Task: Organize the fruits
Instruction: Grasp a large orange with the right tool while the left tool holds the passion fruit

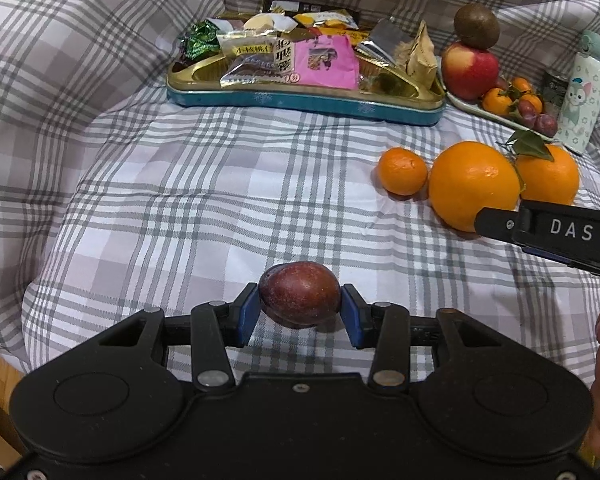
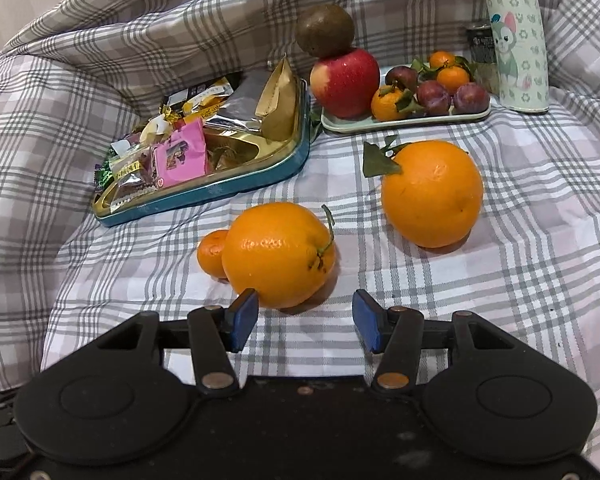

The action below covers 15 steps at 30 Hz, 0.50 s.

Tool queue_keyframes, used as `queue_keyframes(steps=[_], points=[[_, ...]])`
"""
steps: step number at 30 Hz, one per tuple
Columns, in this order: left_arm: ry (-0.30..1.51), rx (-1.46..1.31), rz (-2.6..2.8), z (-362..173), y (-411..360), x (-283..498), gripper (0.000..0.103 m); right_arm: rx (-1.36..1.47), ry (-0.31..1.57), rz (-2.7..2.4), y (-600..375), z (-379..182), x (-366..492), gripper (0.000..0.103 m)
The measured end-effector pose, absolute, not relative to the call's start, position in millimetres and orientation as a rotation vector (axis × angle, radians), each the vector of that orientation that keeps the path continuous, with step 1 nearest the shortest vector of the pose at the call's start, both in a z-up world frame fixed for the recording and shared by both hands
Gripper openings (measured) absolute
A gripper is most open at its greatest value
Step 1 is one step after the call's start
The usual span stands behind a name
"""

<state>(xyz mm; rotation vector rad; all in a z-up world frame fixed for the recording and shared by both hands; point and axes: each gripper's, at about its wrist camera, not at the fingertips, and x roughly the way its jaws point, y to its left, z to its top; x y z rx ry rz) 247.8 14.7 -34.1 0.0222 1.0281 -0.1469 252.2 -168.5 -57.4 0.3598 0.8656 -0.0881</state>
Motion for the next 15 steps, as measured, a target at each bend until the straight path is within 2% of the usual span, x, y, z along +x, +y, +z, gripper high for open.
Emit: queue_keyframes(steps=[15], points=[[1.036, 0.013, -0.146, -38.1, 18.4, 250.5, 0.051, 0.362, 0.844, -0.082, -160.5, -59.5, 259.4, 0.057]])
